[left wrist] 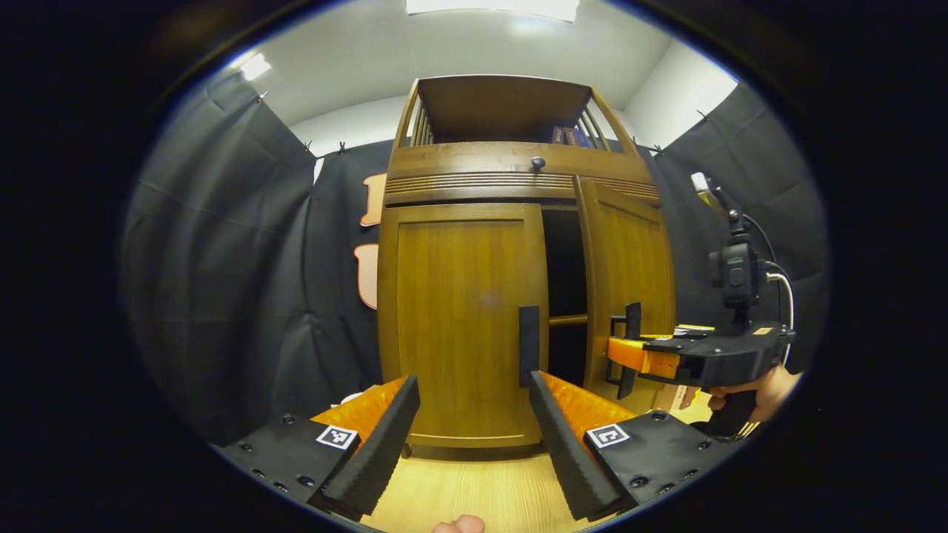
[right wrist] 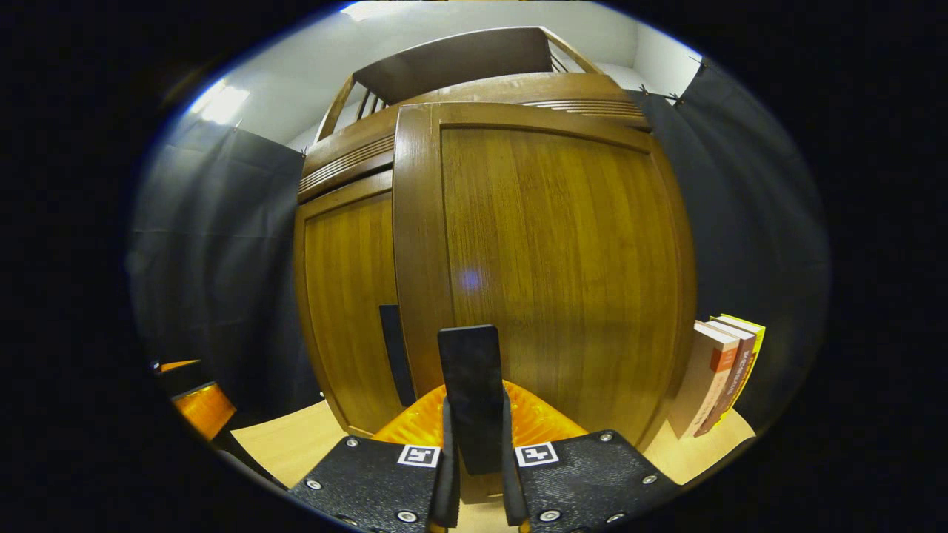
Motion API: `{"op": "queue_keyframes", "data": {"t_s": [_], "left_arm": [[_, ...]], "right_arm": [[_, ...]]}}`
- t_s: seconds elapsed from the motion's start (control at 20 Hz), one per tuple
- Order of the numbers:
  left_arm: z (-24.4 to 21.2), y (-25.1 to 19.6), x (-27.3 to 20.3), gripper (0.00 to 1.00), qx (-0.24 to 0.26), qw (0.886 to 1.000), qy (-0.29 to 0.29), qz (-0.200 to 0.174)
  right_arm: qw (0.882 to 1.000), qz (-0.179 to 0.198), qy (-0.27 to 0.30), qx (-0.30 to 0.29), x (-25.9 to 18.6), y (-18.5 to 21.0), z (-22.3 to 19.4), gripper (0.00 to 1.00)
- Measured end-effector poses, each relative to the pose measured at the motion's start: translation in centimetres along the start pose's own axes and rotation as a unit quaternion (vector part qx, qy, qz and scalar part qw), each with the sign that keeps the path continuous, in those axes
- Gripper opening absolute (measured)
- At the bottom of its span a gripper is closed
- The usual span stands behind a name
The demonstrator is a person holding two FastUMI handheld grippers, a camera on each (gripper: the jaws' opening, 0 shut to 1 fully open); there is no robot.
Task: Open the right door of the double-door shoe cabinet with the right hand, and open the left door with the left hand.
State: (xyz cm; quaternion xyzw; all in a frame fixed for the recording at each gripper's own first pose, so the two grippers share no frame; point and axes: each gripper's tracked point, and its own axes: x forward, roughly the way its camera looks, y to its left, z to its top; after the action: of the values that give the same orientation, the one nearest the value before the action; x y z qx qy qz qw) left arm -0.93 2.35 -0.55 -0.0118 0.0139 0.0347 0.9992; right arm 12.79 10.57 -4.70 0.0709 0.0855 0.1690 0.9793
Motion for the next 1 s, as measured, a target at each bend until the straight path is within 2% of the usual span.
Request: {"op": "queue_keyframes", "data": {"t_s": [0.1, 0.15, 0.35, 0.4, 0.45, 0.6, 0.95, 1.0], "left_arm": [[0.0, -0.7, -0.2, 0.94, -0.001, 1.0, -0.001, -0.007], [0.1, -1.1, -0.3, 0.94, -0.002, 1.0, -0.001, -0.011], [0.0, -2.6, -0.3, 0.94, -0.004, 1.0, 0.0, -0.025], [0.1, -3.0, -0.4, 0.94, -0.004, 1.0, -0.001, -0.028], [0.2, -3.3, -0.6, 0.94, -0.005, 1.0, -0.002, -0.03], [0.1, -4.0, -0.8, 0.94, -0.003, 0.999, -0.003, -0.036], [0.1, -5.3, -1.0, 0.94, -0.006, 0.999, -0.001, -0.05], [0.0, -5.5, -1.0, 0.94, -0.008, 0.999, 0.0, -0.053]], "right_arm": [[1.0, -0.001, 0.001, 0.001, -1.8, -0.7, 0.1, 0.19], [1.0, -0.002, 0.003, 0.0, -2.5, -1.1, 0.0, 0.23], [1.0, -0.011, 0.002, -0.01, -5.3, -2.3, 0.5, 0.23], [1.0, -0.015, 0.0, -0.009, -5.9, -2.7, 0.7, 0.19], [1.0, -0.019, 0.0, -0.009, -6.5, -3.1, 0.7, 0.22], [0.999, -0.032, 0.0, -0.018, -8.2, -4.6, 0.7, 0.22], [0.995, -0.091, -0.001, -0.03, -12.4, -9.7, 1.2, 0.22], [0.994, -0.103, -0.001, -0.033, -12.8, -10.5, 1.2, 0.16]]}}
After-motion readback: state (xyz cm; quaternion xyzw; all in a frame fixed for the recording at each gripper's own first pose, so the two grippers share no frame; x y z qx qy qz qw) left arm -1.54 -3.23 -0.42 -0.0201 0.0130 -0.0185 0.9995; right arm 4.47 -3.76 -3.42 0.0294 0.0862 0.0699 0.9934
